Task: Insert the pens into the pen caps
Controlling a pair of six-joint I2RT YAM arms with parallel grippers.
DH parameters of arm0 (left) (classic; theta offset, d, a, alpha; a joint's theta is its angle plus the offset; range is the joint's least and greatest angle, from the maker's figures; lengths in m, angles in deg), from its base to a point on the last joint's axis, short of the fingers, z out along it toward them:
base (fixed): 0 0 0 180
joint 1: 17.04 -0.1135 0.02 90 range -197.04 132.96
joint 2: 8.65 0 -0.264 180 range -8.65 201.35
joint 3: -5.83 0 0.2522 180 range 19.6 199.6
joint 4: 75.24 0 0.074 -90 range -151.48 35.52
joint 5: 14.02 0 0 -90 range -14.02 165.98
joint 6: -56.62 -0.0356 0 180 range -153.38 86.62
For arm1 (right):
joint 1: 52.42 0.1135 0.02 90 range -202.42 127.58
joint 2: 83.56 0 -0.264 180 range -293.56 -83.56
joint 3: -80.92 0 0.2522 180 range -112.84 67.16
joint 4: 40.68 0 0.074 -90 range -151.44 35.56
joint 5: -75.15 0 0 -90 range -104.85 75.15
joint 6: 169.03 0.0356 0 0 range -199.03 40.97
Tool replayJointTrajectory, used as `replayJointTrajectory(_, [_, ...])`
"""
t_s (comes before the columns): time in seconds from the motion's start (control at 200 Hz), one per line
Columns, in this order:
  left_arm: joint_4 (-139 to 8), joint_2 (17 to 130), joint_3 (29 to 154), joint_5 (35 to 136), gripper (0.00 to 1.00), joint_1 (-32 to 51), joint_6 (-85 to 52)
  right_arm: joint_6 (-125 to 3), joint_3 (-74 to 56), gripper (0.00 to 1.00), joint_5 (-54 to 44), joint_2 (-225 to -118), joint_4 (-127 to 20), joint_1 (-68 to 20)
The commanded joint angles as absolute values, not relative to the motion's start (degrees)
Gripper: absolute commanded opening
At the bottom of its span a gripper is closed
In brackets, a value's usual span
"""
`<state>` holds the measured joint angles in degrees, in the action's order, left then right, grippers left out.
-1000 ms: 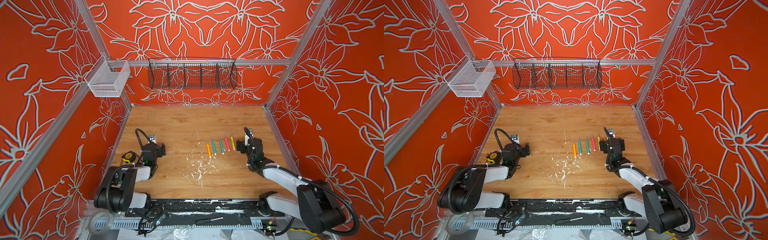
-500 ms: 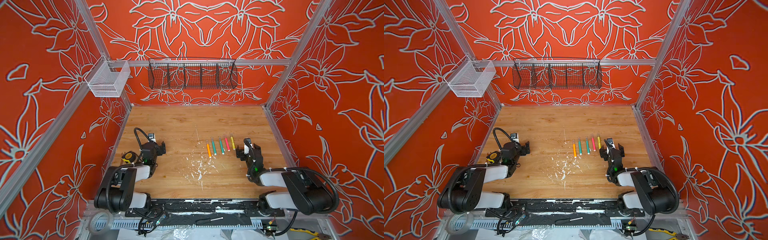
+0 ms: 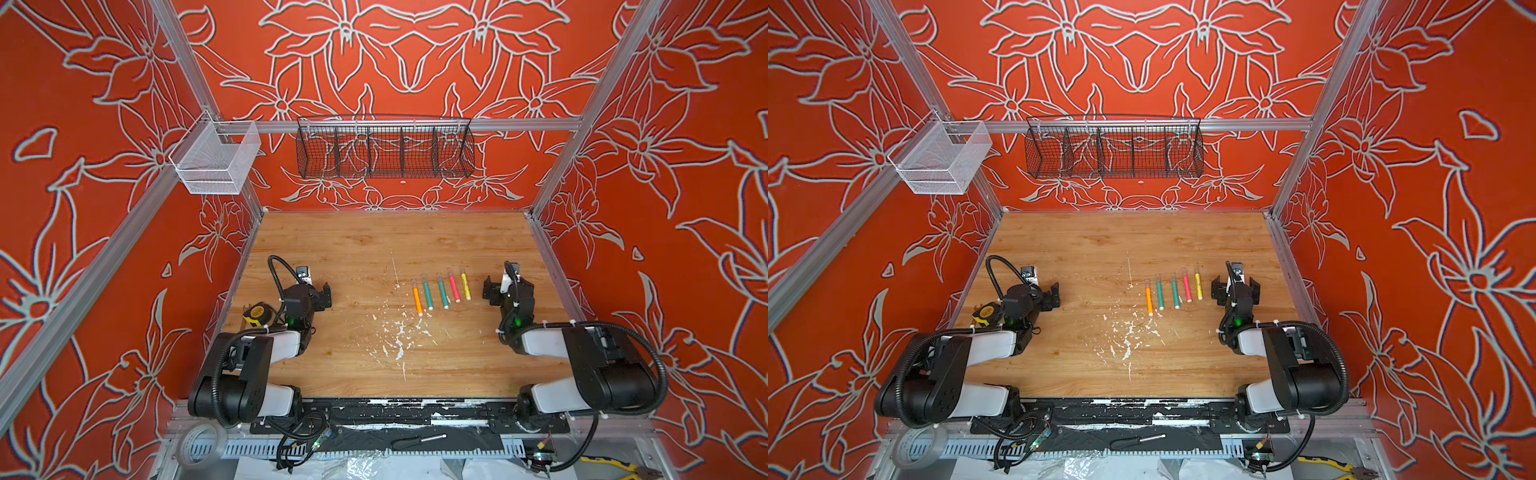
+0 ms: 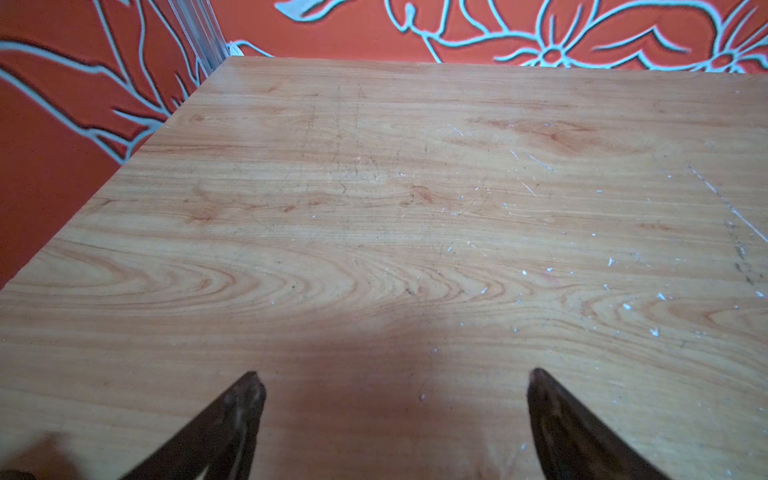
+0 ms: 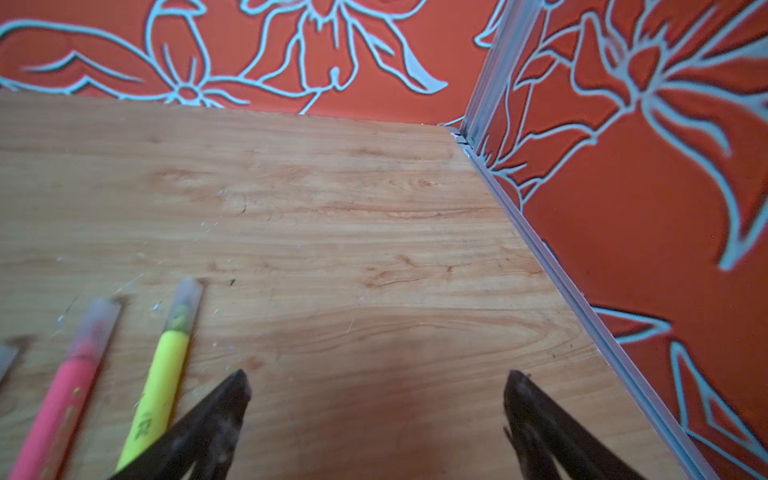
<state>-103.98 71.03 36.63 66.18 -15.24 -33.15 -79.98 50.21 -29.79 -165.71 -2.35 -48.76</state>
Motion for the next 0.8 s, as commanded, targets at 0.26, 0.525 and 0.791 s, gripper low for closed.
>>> replayJointTrajectory(0.26, [-104.9, 71.0, 37.3, 66.7, 0.96, -15.6, -32.9, -77.4, 50.0, 0.97, -26.7, -165.7, -4.5, -49.6])
replayJointTrajectory(0.525, [-104.9, 71.0, 37.2, 66.7, 0.96, -15.6, -32.9, -77.4, 50.1, 0.97, -26.7, -165.3, -4.7, -49.5])
replayJointTrajectory(0.791, [-104.9, 71.0, 37.2, 66.7, 0.96, -15.6, -32.9, -77.4, 50.3, 0.97, -26.7, -165.2, -4.4, -49.5])
